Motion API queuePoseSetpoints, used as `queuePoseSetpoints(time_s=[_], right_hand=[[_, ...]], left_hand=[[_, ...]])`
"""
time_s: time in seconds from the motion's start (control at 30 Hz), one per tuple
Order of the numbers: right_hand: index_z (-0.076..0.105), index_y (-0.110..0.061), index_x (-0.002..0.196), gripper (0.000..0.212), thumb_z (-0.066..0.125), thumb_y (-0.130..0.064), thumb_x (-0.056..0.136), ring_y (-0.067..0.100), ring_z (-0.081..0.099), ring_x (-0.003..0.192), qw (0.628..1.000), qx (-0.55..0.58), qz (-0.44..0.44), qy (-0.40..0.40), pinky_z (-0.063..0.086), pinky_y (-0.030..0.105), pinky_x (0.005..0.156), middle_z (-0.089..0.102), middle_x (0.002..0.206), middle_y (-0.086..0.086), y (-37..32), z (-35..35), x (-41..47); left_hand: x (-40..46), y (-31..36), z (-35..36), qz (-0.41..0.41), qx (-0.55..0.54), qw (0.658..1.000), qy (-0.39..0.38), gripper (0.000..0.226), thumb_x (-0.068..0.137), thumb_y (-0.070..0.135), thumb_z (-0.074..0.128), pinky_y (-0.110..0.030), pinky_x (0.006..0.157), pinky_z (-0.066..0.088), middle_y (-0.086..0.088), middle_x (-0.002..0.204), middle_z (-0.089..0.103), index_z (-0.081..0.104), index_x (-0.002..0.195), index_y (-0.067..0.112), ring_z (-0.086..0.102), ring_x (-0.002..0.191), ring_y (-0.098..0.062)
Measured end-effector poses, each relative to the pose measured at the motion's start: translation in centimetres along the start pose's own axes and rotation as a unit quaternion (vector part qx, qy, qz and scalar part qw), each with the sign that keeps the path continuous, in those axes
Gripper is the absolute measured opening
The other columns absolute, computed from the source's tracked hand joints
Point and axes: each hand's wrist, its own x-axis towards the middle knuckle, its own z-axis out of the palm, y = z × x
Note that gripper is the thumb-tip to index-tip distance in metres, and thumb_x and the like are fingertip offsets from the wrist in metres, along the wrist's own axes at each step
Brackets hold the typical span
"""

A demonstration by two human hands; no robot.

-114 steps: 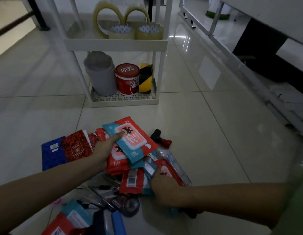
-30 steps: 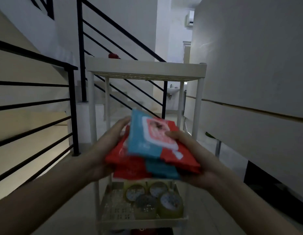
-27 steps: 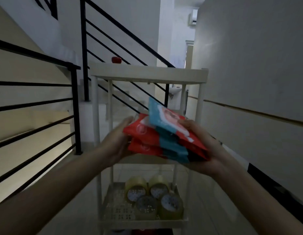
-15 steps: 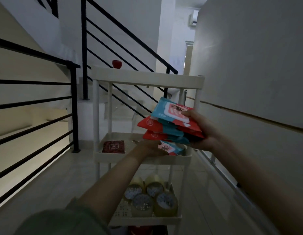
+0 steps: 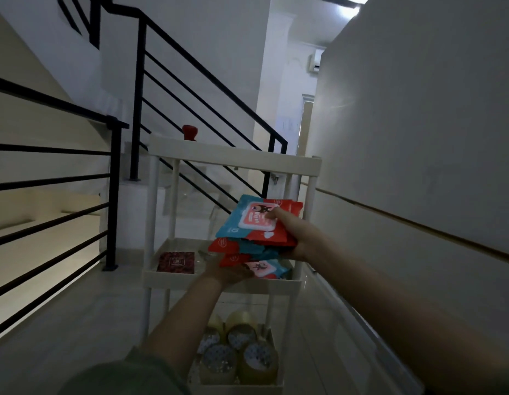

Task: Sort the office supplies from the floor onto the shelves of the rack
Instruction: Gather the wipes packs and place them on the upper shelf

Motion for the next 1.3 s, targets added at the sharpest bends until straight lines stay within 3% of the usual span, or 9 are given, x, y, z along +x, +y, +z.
queuePoseSetpoints(time_s=[0.3,0.5,0.7,0.87,0.97,1.03,1.13,1.23,1.3], right_hand=[[0.047,-0.011,0.115,0.029,0.058,-0.021,0.089,0.022,0.059,0.074,0.996,-0.075,-0.046,0.014,0.051,0.035,0.071,0.059,0.085,0.009,-1.2,1.1,2.5],[0.046,-0.006,0.125,0.038,0.058,-0.019,0.091,0.029,0.060,0.110,0.978,-0.168,-0.104,0.073,0.048,0.032,0.072,0.060,0.122,0.016,-2.5,1.0,4.3],[0.039,-0.008,0.132,0.054,0.064,-0.024,0.086,0.028,0.062,0.108,0.942,-0.277,-0.129,0.137,0.049,0.033,0.075,0.060,0.122,0.014,-1.4,0.3,7.1],[0.044,-0.007,0.129,0.047,0.062,-0.020,0.087,0.029,0.060,0.112,0.925,-0.340,-0.124,0.116,0.049,0.034,0.083,0.059,0.124,0.013,-0.8,0.2,8.1],[0.046,-0.006,0.127,0.043,0.060,-0.018,0.088,0.029,0.060,0.113,0.924,-0.357,-0.099,0.098,0.048,0.034,0.083,0.060,0.124,0.015,-0.3,0.4,8.6],[0.046,-0.005,0.127,0.043,0.060,-0.017,0.089,0.030,0.058,0.115,0.928,-0.351,-0.084,0.095,0.047,0.035,0.083,0.059,0.125,0.016,-0.2,0.4,8.9],[0.043,-0.004,0.129,0.047,0.061,-0.018,0.088,0.031,0.055,0.118,0.939,-0.319,-0.069,0.106,0.046,0.036,0.084,0.056,0.129,0.017,-0.4,0.4,9.0],[0.044,-0.004,0.129,0.044,0.058,-0.018,0.090,0.031,0.055,0.118,0.958,-0.264,-0.061,0.100,0.043,0.034,0.081,0.056,0.127,0.016,-0.6,0.0,9.0],[0.044,-0.005,0.129,0.041,0.056,-0.019,0.092,0.029,0.059,0.106,0.965,-0.242,-0.049,0.084,0.043,0.033,0.082,0.062,0.109,0.012,-0.2,-0.1,9.2]], left_hand=[[2.1,-1.7,-1.7,0.009,0.001,0.998,0.056,0.061,0.077,0.030,0.072,-0.029,0.097,0.047,-0.008,0.132,0.055,0.049,0.132,0.017,0.055,0.117,-0.023],[0.6,-1.7,-1.4,0.017,0.068,0.989,0.133,0.038,0.080,0.041,0.068,-0.021,0.073,0.045,-0.008,0.104,0.070,0.067,0.107,0.015,0.064,0.095,-0.019],[1.0,-2.2,-1.2,0.012,0.123,0.980,0.157,0.035,0.074,0.058,0.060,-0.042,0.106,0.028,-0.013,0.119,0.058,0.061,0.090,0.028,0.038,0.124,-0.030],[1.3,-3.0,-1.9,0.001,0.056,0.984,0.169,0.034,0.045,0.072,0.053,-0.040,0.093,0.048,-0.013,0.112,0.062,0.053,0.056,0.040,0.054,0.112,-0.031],[0.5,-2.0,-2.2,-0.024,0.147,0.986,0.074,0.056,0.058,0.074,0.054,-0.044,0.102,0.042,-0.015,0.126,0.057,0.066,0.094,0.032,0.046,0.122,-0.030],[0.1,-1.2,-2.3,-0.053,0.217,0.974,0.025,0.093,0.059,0.079,0.046,-0.046,0.111,0.030,-0.016,0.143,0.039,0.048,0.134,0.024,0.030,0.135,-0.032],[0.4,-1.0,-2.3,-0.050,0.219,0.974,0.020,0.077,0.078,0.065,0.048,-0.045,0.112,0.028,-0.018,0.146,0.029,0.034,0.141,0.023,0.028,0.135,-0.037],[0.8,-1.5,-2.3,-0.047,0.219,0.974,0.031,0.084,0.076,0.060,0.056,-0.040,0.106,0.033,-0.020,0.144,0.029,0.029,0.142,0.015,0.030,0.133,-0.036],[0.9,-1.7,-2.2,-0.046,0.217,0.974,0.038,0.087,0.078,0.057,0.059,-0.041,0.108,0.031,-0.021,0.146,0.025,0.023,0.144,0.014,0.025,0.135,-0.037]])
